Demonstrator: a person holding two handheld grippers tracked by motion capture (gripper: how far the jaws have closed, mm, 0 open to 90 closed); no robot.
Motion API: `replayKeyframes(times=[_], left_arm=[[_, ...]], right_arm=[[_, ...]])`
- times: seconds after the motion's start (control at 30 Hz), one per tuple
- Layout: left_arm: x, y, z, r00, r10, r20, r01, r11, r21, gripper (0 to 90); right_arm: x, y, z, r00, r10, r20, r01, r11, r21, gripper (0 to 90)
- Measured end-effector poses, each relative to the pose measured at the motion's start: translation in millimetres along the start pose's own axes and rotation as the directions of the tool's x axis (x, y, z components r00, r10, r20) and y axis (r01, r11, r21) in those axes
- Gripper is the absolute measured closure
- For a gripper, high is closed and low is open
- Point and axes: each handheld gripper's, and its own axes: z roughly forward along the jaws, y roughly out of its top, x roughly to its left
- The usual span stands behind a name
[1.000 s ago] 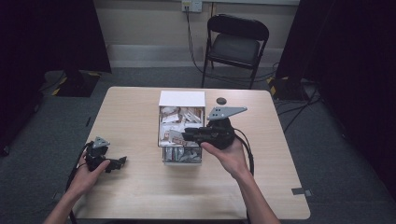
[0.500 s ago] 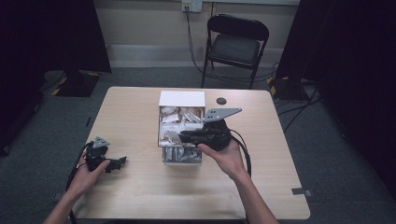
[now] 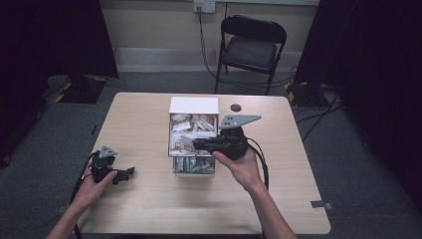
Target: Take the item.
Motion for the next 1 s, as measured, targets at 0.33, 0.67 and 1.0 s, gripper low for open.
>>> replayKeyframes(times=[0.33, 0.67, 1.0], left_arm=[[0.0, 0.0, 0.0, 1.0, 0.0, 0.0, 0.0, 1.0, 0.0, 0.0], [0.0, 0.0, 0.0, 1.0, 0.0, 0.0, 0.0, 1.0, 0.0, 0.0], [0.0, 0.0, 0.1, 1.0, 0.0, 0.0, 0.0, 1.0, 0.0, 0.0]], right_arm=[[-1.6, 2.6, -9.0, 0.9997, 0.012, 0.019, -0.011, 0.999, -0.044, 88.5], [-3.5, 3.6, -17.8, 0.9993, 0.016, 0.034, -0.014, 0.997, -0.074, 88.6], [-1.5, 4.8, -26.0, 0.9989, 0.011, 0.045, -0.007, 0.995, -0.095, 88.6]])
